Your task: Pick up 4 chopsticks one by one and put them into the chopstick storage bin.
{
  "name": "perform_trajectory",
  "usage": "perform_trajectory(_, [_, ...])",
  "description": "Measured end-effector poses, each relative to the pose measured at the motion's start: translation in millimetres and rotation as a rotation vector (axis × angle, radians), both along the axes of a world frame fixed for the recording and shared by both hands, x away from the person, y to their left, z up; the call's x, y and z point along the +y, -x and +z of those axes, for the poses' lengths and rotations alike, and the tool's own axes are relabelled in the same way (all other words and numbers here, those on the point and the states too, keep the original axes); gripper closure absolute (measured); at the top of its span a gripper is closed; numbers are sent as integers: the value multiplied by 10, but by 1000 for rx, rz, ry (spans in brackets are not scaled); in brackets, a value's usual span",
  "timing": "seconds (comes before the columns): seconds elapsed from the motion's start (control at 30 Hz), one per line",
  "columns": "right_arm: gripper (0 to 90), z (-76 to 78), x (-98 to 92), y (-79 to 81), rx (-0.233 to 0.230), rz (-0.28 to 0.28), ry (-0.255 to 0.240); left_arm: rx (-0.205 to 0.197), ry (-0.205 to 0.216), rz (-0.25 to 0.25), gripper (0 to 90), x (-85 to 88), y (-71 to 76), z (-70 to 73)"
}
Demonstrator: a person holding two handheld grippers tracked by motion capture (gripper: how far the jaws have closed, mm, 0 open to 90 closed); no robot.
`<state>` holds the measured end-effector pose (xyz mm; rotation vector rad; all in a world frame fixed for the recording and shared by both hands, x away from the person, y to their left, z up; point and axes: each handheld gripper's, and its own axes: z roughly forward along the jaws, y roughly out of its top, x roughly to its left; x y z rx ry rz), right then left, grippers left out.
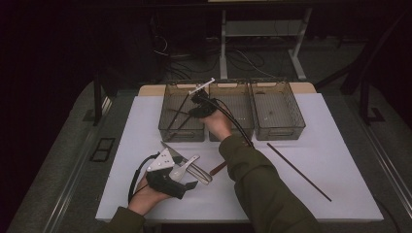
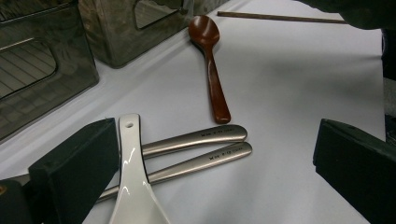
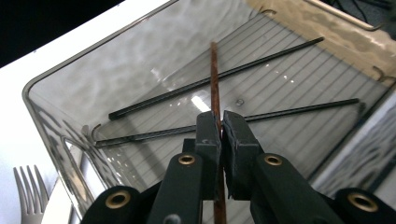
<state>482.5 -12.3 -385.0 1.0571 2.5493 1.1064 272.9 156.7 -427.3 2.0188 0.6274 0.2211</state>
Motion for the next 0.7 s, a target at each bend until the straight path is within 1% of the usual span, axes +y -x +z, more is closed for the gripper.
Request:
perform_trajectory(0.07, [768,9,-1,4,-7,2,-2,0,0,0,0,-1,0,-1])
perform_trajectory(0.3, [590,78,-77,14,9,11,-30,-1,3,2,0,1,-1,-2])
perform_trajectory(0.4, [536,129,-114,50,6,26,-38,-4,0,0,0,1,-2,-1])
perform_trajectory(0.43, [538,154,-131,74,2,30,-44,-4,0,1,0,1,-2,-1])
perform_trajectory(0.5, [579,195,-167,122,4,52,-63,-1,1,2,0,-1,0,-3])
perform_trajectory(0.57, [606,237,-222,196,0,72,-68,-5,-2,1,0,0,-4,-4])
perform_trajectory(0.7, [750,280,-328,356,6,121,-70,-3,-1,4,0,-4,0,-4])
